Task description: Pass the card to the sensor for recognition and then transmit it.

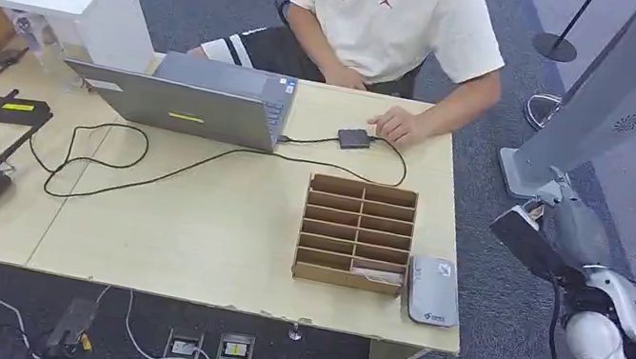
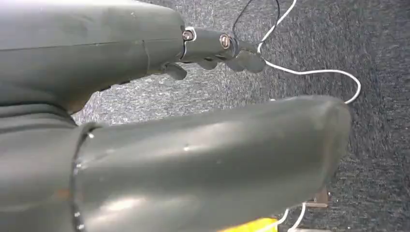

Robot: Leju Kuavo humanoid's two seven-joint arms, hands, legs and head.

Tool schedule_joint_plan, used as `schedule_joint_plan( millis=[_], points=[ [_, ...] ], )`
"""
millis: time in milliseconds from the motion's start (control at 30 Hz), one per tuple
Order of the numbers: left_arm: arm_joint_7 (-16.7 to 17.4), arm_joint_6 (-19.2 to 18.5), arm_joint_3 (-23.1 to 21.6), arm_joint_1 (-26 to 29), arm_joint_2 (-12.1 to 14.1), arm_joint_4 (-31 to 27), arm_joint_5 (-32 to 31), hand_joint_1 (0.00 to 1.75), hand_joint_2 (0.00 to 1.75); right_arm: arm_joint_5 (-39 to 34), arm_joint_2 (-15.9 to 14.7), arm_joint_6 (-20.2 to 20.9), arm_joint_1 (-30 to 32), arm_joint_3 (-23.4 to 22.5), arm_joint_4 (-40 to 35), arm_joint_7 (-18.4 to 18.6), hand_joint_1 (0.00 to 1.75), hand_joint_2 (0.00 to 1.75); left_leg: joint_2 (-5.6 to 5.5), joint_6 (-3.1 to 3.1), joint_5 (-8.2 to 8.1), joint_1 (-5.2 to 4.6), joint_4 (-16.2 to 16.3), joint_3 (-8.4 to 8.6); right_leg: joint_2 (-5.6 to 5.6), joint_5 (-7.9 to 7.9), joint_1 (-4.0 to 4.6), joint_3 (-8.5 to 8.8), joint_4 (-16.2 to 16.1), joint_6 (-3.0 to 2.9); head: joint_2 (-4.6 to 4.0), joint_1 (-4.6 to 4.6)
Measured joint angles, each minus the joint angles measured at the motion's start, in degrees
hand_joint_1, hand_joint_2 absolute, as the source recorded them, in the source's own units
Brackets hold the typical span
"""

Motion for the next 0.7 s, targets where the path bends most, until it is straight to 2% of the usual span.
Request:
schedule_joint_plan(
  millis=[233,700],
  points=[
    [0.42,-0.37,0.04,-0.08,0.02,-0.39,-0.92,0.00,0.00,-1.18,2.06,-4.02,4.34,4.39,-0.92,5.62,1.75,1.75,-0.01,-0.01,0.00,0.04,0.00,-0.01,0.00,-0.01,0.04,0.00,0.00,-0.01,0.00,0.00],
    [1.25,-0.83,0.04,-0.27,0.22,-1.14,-2.64,0.00,0.00,-3.91,3.39,-3.76,5.77,10.43,-0.87,5.83,1.75,1.75,0.01,-0.01,0.00,0.04,0.00,0.00,0.01,-0.01,0.04,0.00,-0.01,-0.01,0.00,0.00]
  ],
)
